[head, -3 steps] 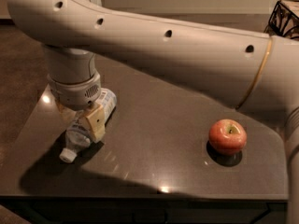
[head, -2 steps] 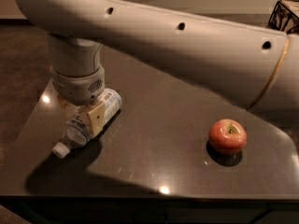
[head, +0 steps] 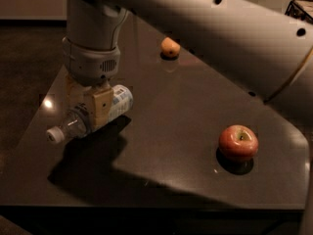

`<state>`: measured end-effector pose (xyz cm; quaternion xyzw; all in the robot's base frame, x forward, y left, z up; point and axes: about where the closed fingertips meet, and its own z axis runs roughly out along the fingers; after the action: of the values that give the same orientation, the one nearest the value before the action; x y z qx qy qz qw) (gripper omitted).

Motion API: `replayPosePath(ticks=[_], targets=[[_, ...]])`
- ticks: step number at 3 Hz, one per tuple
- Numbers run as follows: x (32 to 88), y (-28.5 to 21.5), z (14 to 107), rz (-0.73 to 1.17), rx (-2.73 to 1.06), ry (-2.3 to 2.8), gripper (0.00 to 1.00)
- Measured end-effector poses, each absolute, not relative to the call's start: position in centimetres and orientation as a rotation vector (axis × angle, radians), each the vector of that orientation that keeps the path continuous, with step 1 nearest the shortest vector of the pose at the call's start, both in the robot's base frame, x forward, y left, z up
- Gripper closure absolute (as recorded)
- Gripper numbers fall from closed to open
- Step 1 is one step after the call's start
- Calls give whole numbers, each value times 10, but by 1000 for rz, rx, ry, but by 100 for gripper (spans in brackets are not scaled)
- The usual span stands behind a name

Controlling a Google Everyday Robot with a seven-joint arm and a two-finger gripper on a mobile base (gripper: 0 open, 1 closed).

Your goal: Move blue plastic bottle near apple

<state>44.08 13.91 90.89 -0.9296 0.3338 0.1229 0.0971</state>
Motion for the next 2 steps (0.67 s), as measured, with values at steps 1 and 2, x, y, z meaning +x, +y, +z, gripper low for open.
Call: replayPosePath(ticks=[1,2], targets=[[458,134,934,549,-2592,1109,100],[472,132,956,696,-2430,1185,100]])
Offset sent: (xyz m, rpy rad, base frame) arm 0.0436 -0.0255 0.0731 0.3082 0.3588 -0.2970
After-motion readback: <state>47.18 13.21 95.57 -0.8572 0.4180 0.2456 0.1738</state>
